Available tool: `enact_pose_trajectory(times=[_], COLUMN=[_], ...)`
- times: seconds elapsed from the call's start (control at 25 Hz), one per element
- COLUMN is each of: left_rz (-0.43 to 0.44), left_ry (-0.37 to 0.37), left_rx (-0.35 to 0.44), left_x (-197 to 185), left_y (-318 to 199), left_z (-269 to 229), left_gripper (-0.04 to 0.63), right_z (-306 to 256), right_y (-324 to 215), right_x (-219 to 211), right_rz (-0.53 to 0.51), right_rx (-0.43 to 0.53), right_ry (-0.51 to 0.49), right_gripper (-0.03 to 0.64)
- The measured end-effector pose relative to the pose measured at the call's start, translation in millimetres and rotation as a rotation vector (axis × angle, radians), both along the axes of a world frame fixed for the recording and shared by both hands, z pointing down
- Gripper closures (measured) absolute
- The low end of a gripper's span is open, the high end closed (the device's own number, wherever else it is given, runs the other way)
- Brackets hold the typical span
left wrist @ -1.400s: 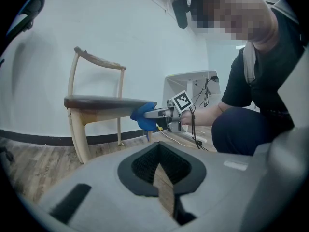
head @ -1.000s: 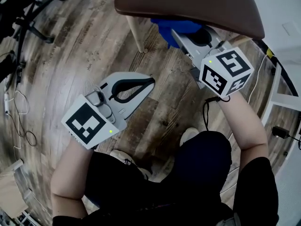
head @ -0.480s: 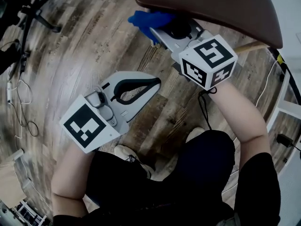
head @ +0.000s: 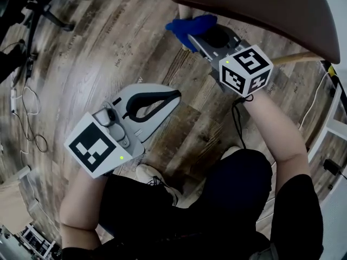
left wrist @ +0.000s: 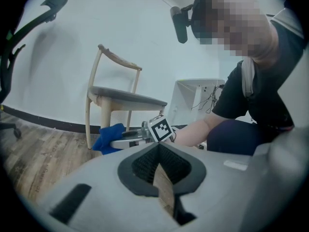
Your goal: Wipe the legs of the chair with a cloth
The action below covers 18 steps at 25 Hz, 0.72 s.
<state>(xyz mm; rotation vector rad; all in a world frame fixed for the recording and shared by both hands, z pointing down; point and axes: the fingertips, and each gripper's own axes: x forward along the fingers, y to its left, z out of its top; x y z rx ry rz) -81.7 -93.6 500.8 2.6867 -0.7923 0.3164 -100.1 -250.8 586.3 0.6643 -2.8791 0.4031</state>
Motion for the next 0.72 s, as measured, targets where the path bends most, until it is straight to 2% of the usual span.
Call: enact_pose_trajectory(times=[0.24,0.48,0.72], left_rz=[-0.028,-0.066,-0.082], left_ry=[0.005,0.015,-0.01], left_rx=[-0.041,-0.072,-0.085], left_x=[-9.8,-24.7,-32.7], left_y=[2.4,4.1,9.6], left_z=[4.6,3.9,8.8], left_gripper=[0.591,0.591,0.591], right_z=[85.1,172.2,243.5], right_y=[1.0,-1.9,0.6], right_x=[-0.4,-3.6,-2.6], right_rz=[0.017,0.017,0.016], right_rx=[-0.095,-0.174,-0.23], right_ry=[0.091,0.253,0.447], right_gripper=[0.52,0.518,0.523])
